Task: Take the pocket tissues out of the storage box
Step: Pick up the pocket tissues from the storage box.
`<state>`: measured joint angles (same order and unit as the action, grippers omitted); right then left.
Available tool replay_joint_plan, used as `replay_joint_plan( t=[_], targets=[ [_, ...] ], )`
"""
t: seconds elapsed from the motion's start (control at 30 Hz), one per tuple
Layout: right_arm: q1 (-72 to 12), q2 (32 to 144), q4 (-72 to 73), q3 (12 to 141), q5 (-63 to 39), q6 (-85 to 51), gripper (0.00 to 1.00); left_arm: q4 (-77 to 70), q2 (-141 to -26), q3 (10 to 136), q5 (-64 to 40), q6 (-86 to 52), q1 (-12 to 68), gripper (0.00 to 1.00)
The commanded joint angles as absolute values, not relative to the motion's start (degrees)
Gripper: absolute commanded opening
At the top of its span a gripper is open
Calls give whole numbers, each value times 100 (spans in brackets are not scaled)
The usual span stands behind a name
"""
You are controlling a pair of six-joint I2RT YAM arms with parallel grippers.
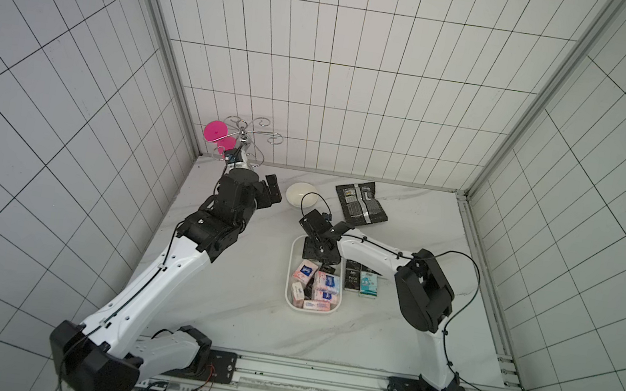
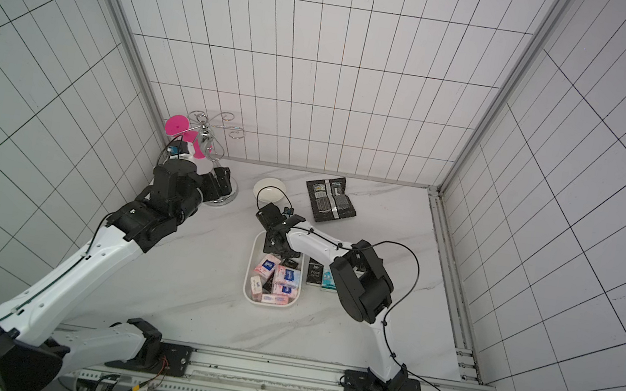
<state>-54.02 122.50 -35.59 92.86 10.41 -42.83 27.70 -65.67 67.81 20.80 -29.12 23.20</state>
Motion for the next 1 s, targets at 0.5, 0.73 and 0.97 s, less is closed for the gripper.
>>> replay_joint_plan(
  t=[0.5, 0.73, 0.97],
  targets=[
    [-5649, 11927, -3164, 9252, 941, -4096, 71, 2733, -6588, 6864, 2109, -2943, 2342, 99],
    [-5698, 11564, -3245, 9213, 1207, -3941, 74, 2733, -6578, 6899, 2131, -2954, 2364, 99],
    [-5634, 11650, -3418, 9144, 1296, -3900, 79, 2727, -6618, 6916, 2162, -2955, 2417, 99]
  ],
)
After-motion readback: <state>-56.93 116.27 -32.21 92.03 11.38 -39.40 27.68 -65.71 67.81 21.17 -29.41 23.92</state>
